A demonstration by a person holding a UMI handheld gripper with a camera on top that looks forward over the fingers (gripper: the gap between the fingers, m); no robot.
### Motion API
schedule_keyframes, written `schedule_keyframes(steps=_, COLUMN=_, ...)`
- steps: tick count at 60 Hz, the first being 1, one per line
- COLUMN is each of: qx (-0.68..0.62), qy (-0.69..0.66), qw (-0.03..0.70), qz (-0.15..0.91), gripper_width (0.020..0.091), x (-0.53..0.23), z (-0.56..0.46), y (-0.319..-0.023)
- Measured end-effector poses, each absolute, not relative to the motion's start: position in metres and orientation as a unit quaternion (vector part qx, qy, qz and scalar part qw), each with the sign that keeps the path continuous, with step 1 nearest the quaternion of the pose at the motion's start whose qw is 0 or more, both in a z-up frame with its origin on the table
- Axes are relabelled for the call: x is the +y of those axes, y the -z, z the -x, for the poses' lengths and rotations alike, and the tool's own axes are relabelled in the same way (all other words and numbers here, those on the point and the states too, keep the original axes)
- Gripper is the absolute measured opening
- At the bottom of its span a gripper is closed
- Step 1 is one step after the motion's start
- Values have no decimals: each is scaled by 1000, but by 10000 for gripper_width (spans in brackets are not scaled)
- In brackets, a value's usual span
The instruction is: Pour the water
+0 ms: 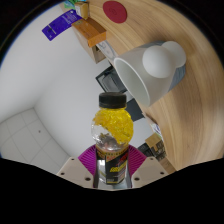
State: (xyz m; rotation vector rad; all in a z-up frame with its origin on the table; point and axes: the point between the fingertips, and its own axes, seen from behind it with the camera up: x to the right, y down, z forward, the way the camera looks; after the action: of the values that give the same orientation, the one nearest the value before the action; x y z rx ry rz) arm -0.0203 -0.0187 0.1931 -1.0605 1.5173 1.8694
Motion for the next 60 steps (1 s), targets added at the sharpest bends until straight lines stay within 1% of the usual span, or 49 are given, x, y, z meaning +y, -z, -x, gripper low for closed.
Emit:
schedule_keyframes(steps=7, qx=548, qy=-680, qw=247, qz=419, gripper_width=372, x=-22, z=21, y=-192)
schedule_keyframes(steps=11, qx=524, qy=-659, qw=272, qz=467, gripper_width=373, x=-23, z=20, y=-194)
schedule_keyframes(steps=13, qx=506, qy=-644, qw=292, qz=494, gripper_width=372, x=-29, z=15, y=-202)
schedule_keyframes(steps=18, qx=432, qy=-574, qw=373, qz=588, gripper_width=372, x=-27, z=6, y=-212)
schedule_keyframes(steps=23, qx=344, qy=-468, qw=470, qz=665, gripper_width=376, x=-29, z=-25, y=-233)
schedule_keyframes(steps=29, qx=252, qy=-330, qw=573, qz=707, gripper_width=375, x=-27, z=-81, y=-260)
schedule_keyframes(steps=35, qx=178, qy=-197, qw=632, qz=728, gripper_width=376, x=-29, z=-138, y=-271)
schedule_keyframes(steps=40, qx=123, qy=-89, qw=645, qz=749, gripper_width=377, x=-23, z=-174, y=-254)
schedule_keyframes(steps=47, qx=70, qy=11, qw=628, qz=775, gripper_width=376, x=-22, z=-214, y=-204)
schedule_keyframes(steps=56, qx=53, qy=69, qw=597, qz=797, gripper_width=376, x=-26, z=-245, y=-135)
schedule_keyframes(steps=60, qx=69, qy=58, qw=582, qz=808, gripper_width=375, x=-25, z=-262, y=-114)
